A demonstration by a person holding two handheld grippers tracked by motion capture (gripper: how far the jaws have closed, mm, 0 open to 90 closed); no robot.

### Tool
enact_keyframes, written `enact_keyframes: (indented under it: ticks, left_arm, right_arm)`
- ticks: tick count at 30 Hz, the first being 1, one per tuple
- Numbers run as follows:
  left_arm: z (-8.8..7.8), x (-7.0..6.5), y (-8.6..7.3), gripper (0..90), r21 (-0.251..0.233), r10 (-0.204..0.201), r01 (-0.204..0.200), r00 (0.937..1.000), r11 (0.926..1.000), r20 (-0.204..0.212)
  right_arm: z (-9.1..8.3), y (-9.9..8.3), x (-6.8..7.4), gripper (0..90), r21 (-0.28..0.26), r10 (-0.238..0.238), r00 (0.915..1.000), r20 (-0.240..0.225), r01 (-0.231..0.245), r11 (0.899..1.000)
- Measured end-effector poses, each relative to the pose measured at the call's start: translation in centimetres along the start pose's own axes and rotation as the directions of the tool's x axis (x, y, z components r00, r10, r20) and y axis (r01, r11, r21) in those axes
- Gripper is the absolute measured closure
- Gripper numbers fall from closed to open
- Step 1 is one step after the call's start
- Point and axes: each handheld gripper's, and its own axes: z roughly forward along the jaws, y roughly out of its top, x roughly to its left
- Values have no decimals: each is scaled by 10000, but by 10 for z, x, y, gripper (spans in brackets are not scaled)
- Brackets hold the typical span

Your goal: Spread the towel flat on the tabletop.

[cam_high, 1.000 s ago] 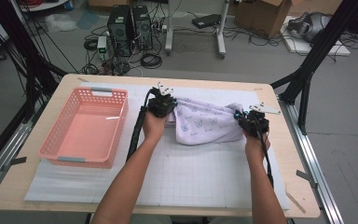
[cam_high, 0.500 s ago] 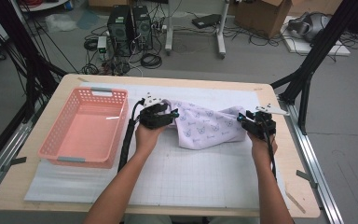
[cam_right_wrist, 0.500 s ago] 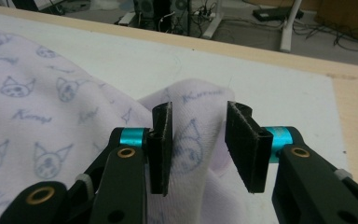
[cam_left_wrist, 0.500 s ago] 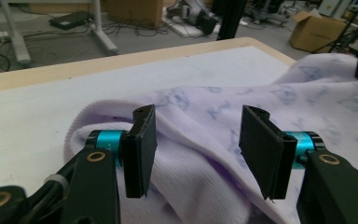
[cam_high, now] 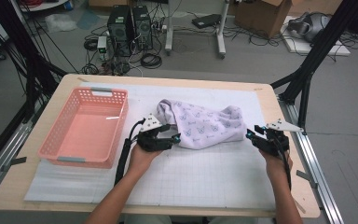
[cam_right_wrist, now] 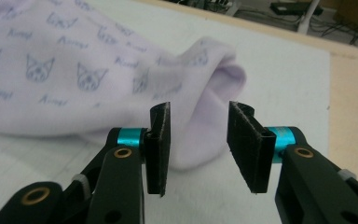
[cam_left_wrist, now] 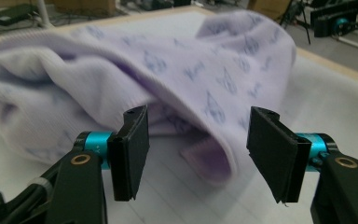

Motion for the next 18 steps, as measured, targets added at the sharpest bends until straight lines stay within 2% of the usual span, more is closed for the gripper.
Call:
enact_keyframes:
  ticks: [1,2,3,4,7,8,9,10,11,12,13,14,15,16,17,18]
  left_arm:
    - [0,0,0,391,0,0,0,10000,10000,0]
    - [0,-1,-4,389,143,80,-81,9999,9999,71]
    - [1,-2,-5,389,429,69,-77,9998,9990,175]
    - [2,-3,-6,359,598,107,-122,9996,9981,245]
    - [6,-9,-6,357,700,339,-364,9988,9969,358]
    - [9,-11,-6,357,871,442,-478,9981,9951,430]
    - [12,-13,-7,357,1086,519,-567,9976,9925,468]
    - [15,-15,-8,354,1298,588,-648,9971,9894,492]
    - [18,-17,-9,354,1481,704,-774,9962,9859,519]
    - [25,-21,-12,363,1857,774,-867,9954,9788,568]
    - [25,-21,-12,384,1857,774,-867,9954,9788,568]
    - [31,-25,-12,439,2379,1130,-1182,9930,9641,353]
    - [31,-25,-12,493,2379,1130,-1182,9930,9641,353]
    - [35,-27,-11,557,2739,1307,-1307,9913,9528,181]
    - [35,-27,-11,608,2739,1307,-1307,9913,9528,181]
    - [36,-28,-11,672,2689,1306,-1270,9914,9547,47]
  right_arm:
    - [0,0,0,589,0,0,10000,0,0,10000]
    - [-2,-10,0,579,130,-2,9999,-126,3,9999]
    - [-2,-10,0,579,130,-2,9999,-126,3,9999]
    - [-3,-19,1,557,343,11,9996,-286,-2,9994]
    - [-3,-27,2,533,488,15,9994,-353,2,9988]
    - [0,-32,3,505,732,37,9994,-335,-12,9973]
    - [0,-32,3,505,732,37,9994,-335,-12,9973]
    - [7,-33,2,488,1035,-3,9996,-289,32,9946]
    - [7,-33,2,488,1035,-3,9996,-289,32,9946]
    - [15,-31,1,476,1196,12,9997,-226,15,9928]
    - [15,-31,1,476,1196,12,9997,-226,15,9928]
    - [26,-27,1,460,1430,161,9996,-252,-123,9897]
    - [26,-27,1,460,1430,161,9996,-252,-123,9897]
    - [37,-23,3,461,1653,86,9998,-176,-56,9862]
    - [37,-23,3,461,1653,86,9998,-176,-56,9862]
    - [48,-21,7,511,1928,-144,9997,-203,181,9811]
